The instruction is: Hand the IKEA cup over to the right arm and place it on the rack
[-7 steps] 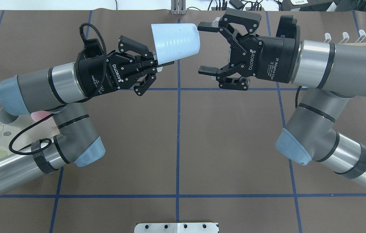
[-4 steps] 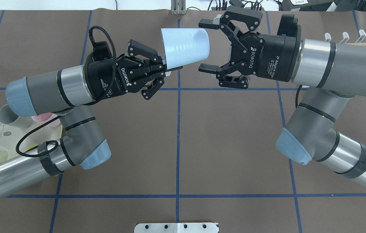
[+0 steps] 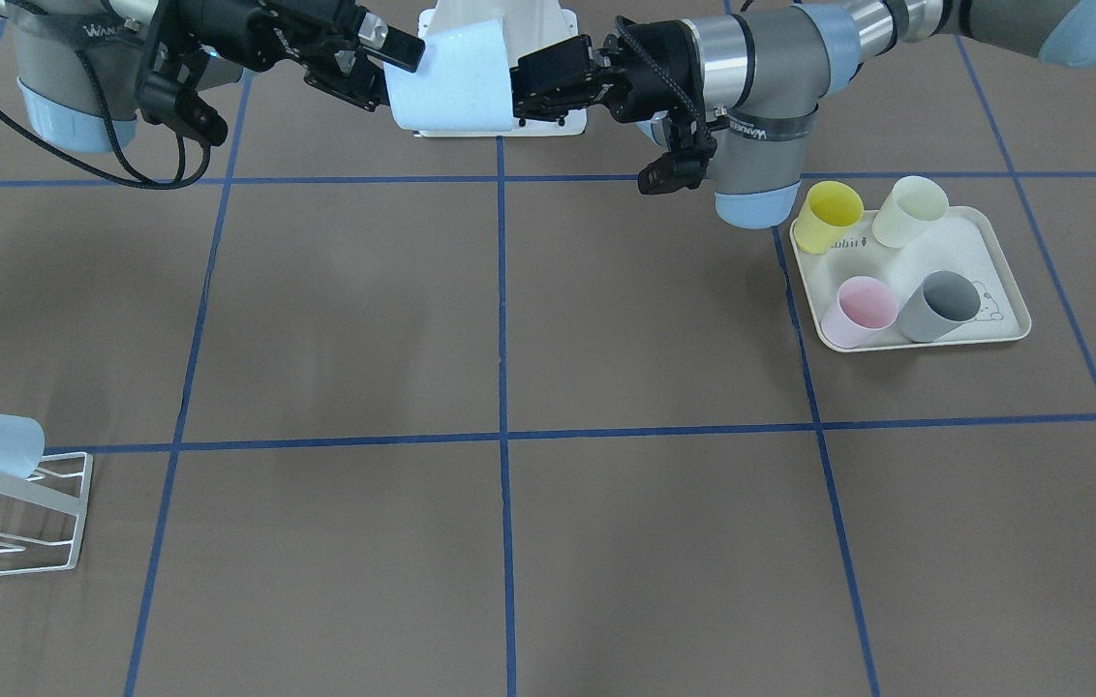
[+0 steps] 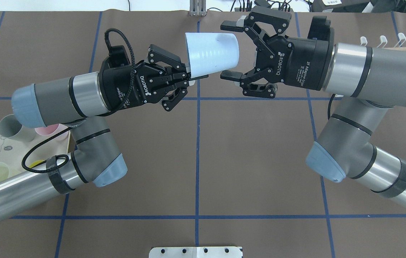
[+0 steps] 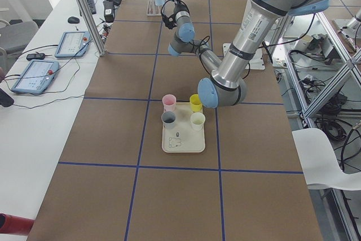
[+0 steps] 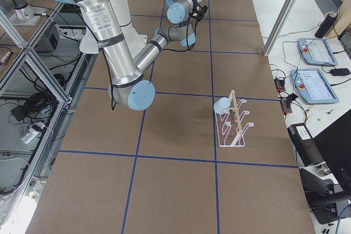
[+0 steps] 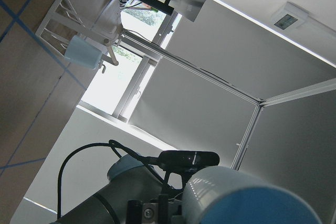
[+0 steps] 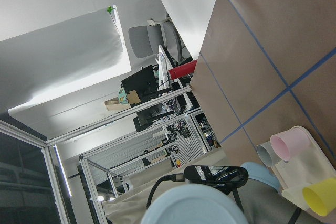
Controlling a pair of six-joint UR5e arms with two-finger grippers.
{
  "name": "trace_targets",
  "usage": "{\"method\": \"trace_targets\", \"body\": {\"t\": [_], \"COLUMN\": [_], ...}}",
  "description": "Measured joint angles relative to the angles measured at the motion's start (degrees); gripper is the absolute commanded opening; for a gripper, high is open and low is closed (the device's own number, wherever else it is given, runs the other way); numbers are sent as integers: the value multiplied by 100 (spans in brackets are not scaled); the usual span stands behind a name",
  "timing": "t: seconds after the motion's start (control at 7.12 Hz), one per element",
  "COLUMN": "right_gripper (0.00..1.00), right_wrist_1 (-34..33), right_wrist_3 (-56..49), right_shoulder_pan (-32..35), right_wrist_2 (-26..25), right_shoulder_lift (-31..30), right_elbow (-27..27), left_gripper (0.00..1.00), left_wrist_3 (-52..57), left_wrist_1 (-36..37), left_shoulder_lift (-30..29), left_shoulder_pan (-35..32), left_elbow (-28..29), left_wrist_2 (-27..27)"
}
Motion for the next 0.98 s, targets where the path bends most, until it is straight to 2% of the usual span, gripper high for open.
{"method": "trace_targets", "body": {"t": [0.14, 0.28, 0.42, 0.56, 0.84, 0.98], "right_gripper": [81, 51, 27, 1, 0, 0], "right_wrist_1": [0, 0, 0, -1, 0, 1], "right_wrist_3": [3, 4, 4, 5, 3, -1], "right_shoulder_pan": [-1, -2, -2, -2, 0, 1], "right_wrist_2": [-12, -29, -37, -37, -43, -42], "right_shoulder_lift": [0, -2, -3, -9, -10, -11], "right_elbow": [0, -2, -6, -8, -6, -4], "left_gripper": [0, 0, 0, 15, 58, 66], "left_wrist_3": [0, -1, 1, 2, 3, 3], "left_wrist_1": [0, 0, 0, -1, 9, 31], "left_shoulder_lift": [-29, -51, -65, -70, -75, -74], "left_shoulder_pan": [1, 2, 2, 0, 2, 2], "left_elbow": [33, 50, 62, 64, 59, 56], "left_wrist_2": [-1, -1, -1, 4, -2, -1]}}
